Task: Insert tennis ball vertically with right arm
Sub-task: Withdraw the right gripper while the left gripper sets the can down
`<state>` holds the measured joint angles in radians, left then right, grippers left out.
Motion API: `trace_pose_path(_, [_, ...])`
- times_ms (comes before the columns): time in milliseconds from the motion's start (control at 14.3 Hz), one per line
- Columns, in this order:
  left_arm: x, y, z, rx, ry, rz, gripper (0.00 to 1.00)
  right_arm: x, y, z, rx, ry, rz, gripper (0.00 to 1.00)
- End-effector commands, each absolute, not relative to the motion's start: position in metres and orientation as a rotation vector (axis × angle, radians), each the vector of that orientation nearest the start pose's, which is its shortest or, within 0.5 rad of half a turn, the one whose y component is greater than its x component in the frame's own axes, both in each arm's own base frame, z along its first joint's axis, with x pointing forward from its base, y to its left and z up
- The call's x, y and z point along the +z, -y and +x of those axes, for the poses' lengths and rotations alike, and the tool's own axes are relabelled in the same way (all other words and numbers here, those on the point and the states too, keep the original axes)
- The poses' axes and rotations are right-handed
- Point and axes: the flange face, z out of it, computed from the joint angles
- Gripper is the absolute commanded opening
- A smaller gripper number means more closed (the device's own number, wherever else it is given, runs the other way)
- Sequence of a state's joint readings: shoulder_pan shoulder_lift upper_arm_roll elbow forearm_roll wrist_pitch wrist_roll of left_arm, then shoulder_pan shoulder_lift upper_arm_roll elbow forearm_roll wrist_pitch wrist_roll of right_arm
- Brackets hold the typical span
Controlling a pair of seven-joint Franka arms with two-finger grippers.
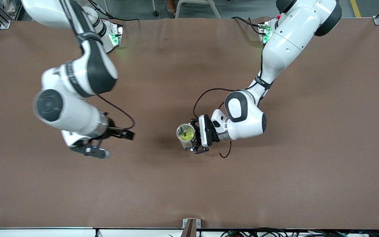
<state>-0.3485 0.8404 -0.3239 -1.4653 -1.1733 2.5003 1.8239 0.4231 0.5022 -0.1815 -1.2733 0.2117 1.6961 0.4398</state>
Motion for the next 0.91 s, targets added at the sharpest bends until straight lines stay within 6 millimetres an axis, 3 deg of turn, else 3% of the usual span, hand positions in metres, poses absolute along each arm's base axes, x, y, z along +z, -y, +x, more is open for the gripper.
trace_pose_path(0, [0.210,0.410,0.604,0.788,1.454,1.740,1.00,0.500,-0.133,0.659,0.193,-0.164,-3.049,1.00])
trace_pose_path(139, [0.203,0.403,0.602,0.748,1.428,1.780,1.00,0.527,-0.076,0.659,0.123,-0.134,-3.068,1.00])
trace_pose_path(209, [0.204,0.395,0.606,0.746,1.448,1.796,1.00,0.538,-0.059,0.656,0.101,-0.135,-3.096,1.00])
trace_pose_path(558, [0.199,0.354,0.629,0.556,1.519,1.974,1.00,0.576,-0.009,0.643,0.028,-0.210,-3.206,1.00])
trace_pose_path(697, [0.206,0.337,0.639,0.451,1.491,2.053,1.00,0.587,0.008,0.632,0.067,-0.253,-3.201,1.00])
trace_pose_path(836, [0.227,0.314,0.649,0.358,1.398,2.158,1.00,0.597,0.032,0.625,0.066,-0.313,-3.175,1.00])
